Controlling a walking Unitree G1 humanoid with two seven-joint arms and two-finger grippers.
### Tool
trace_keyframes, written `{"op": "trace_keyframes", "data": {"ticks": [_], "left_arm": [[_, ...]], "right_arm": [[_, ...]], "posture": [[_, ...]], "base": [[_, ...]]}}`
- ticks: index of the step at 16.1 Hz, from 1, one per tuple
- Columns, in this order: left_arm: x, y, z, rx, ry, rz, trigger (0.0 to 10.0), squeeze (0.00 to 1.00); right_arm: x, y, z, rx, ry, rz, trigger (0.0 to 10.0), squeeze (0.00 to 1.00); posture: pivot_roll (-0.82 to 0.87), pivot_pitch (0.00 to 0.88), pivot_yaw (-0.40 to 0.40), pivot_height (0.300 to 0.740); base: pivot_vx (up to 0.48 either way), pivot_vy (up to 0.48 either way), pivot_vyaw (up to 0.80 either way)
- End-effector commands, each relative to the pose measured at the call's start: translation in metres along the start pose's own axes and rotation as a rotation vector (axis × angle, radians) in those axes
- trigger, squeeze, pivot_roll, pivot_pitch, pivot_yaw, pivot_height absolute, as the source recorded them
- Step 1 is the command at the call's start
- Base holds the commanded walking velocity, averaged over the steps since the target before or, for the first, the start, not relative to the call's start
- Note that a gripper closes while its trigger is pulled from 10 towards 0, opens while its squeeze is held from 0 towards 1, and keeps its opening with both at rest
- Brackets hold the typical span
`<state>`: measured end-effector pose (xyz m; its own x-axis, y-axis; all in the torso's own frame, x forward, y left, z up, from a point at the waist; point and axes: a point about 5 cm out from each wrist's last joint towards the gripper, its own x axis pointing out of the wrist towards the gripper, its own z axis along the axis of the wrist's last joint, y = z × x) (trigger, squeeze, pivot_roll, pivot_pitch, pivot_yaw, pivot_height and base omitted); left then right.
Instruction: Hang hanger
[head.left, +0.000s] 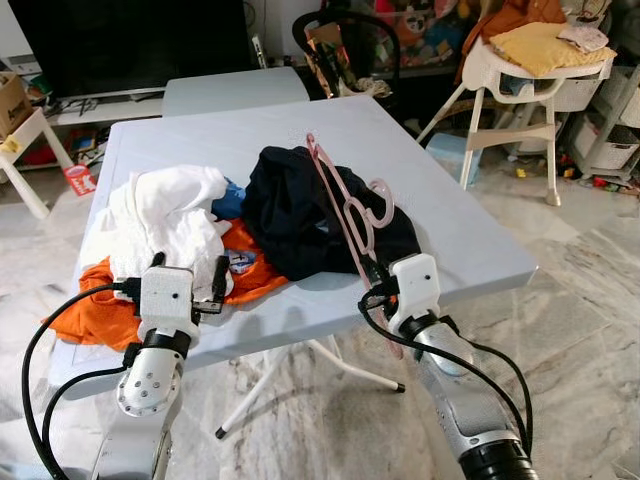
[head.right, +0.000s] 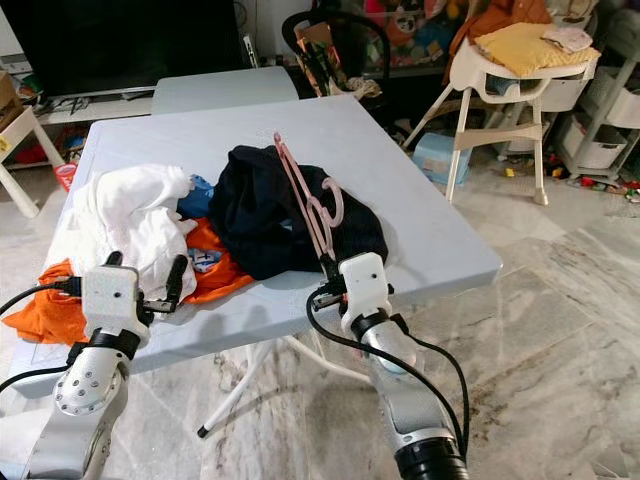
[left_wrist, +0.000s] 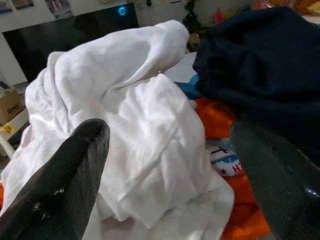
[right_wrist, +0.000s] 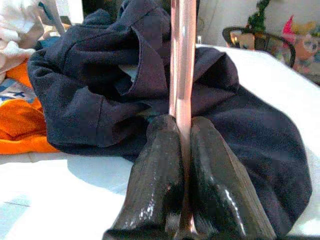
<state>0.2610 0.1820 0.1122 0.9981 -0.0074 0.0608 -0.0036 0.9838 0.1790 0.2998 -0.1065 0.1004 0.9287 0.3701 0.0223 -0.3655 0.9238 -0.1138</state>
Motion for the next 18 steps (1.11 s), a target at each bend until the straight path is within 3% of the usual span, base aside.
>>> {"op": "trace_keyframes", "data": {"ticks": [1, 3, 4, 8, 18], "left_arm": [[-0.004, 0.002, -0.001, 0.009, 0.023, 0.013, 10.0, 1.00], [-0.020, -0.002, -0.011, -0.023, 0.081, 0.055, 10.0, 1.00], [-0.025, -0.004, -0.013, -0.040, 0.092, 0.067, 10.0, 0.00], [-0.031, -0.005, -0.010, -0.064, 0.092, 0.073, 10.0, 0.00], [-0.023, -0.012, -0.006, -0.091, 0.122, 0.007, 10.0, 0.00]], "right_arm": [[-0.005, -0.010, 0.000, -0.032, 0.013, -0.037, 10.0, 0.00], [-0.017, -0.028, 0.005, -0.089, -0.004, -0.074, 10.0, 0.00], [-0.021, -0.033, 0.005, -0.096, -0.001, -0.087, 10.0, 0.00], [-0.032, -0.044, 0.006, -0.104, 0.006, -0.116, 10.0, 0.00], [-0.030, -0.034, 0.008, -0.086, 0.014, -0.090, 10.0, 0.00]], "posture": [[-0.06, 0.000, 0.015, 0.740], [-0.06, 0.000, 0.022, 0.740], [-0.06, 0.000, 0.023, 0.740], [-0.06, 0.000, 0.022, 0.740], [-0.07, 0.000, 0.039, 0.740]], "base": [[0.000, 0.000, 0.00], [0.000, 0.000, 0.00], [0.000, 0.000, 0.00], [0.000, 0.000, 0.00], [0.000, 0.000, -0.10]]}}
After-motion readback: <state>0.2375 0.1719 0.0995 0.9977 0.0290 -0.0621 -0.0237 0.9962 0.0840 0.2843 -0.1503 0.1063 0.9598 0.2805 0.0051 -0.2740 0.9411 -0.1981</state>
